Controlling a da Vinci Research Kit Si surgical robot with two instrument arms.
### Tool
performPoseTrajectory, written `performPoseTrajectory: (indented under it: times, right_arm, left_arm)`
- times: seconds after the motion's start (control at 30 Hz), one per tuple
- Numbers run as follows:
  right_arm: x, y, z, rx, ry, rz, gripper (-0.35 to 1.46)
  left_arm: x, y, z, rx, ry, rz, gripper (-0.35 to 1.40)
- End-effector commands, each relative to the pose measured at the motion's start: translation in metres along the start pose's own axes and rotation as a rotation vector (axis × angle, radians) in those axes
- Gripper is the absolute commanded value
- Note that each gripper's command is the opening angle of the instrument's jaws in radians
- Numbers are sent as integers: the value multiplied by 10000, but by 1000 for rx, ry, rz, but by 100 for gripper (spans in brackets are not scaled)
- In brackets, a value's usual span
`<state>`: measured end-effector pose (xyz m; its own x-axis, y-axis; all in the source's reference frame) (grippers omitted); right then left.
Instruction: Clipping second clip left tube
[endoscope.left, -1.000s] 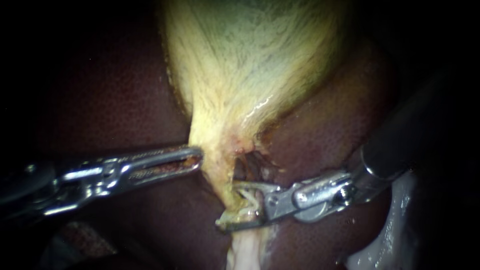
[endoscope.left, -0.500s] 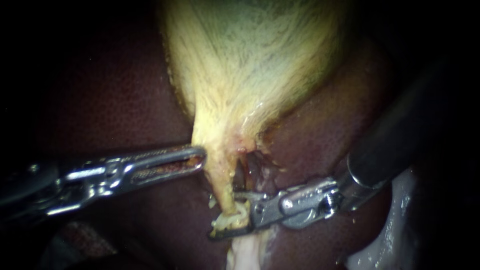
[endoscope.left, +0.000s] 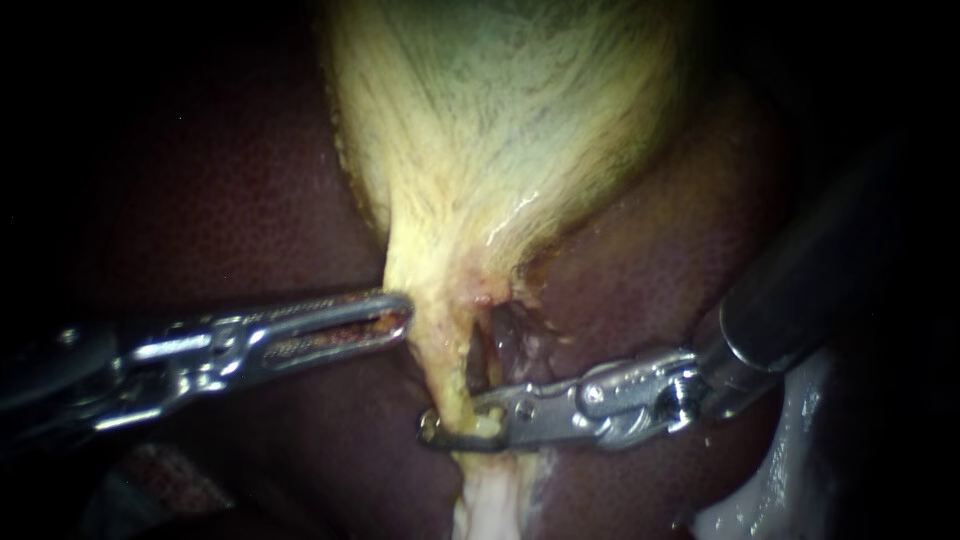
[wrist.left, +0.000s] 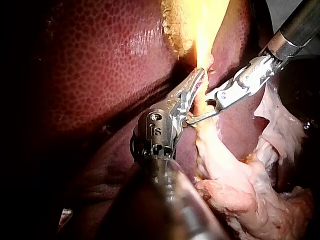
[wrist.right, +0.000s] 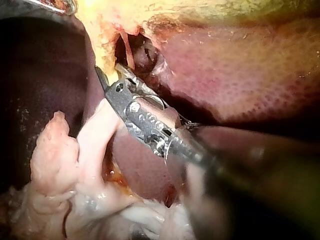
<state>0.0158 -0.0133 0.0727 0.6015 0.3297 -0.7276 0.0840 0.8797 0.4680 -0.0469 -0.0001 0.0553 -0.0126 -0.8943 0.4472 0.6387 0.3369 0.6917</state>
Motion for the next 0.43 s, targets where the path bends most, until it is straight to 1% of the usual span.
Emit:
performPoseTrajectory:
  times: [0.03,0.43]
  right_arm:
    - [0,0,0,1,0,0,-35]
    - [-1,-1,0,4,0,5,-35]
  left_arm:
    - [0,0,0,0,0,0,-35]
    - [0,1,1,1,0,0,-35]
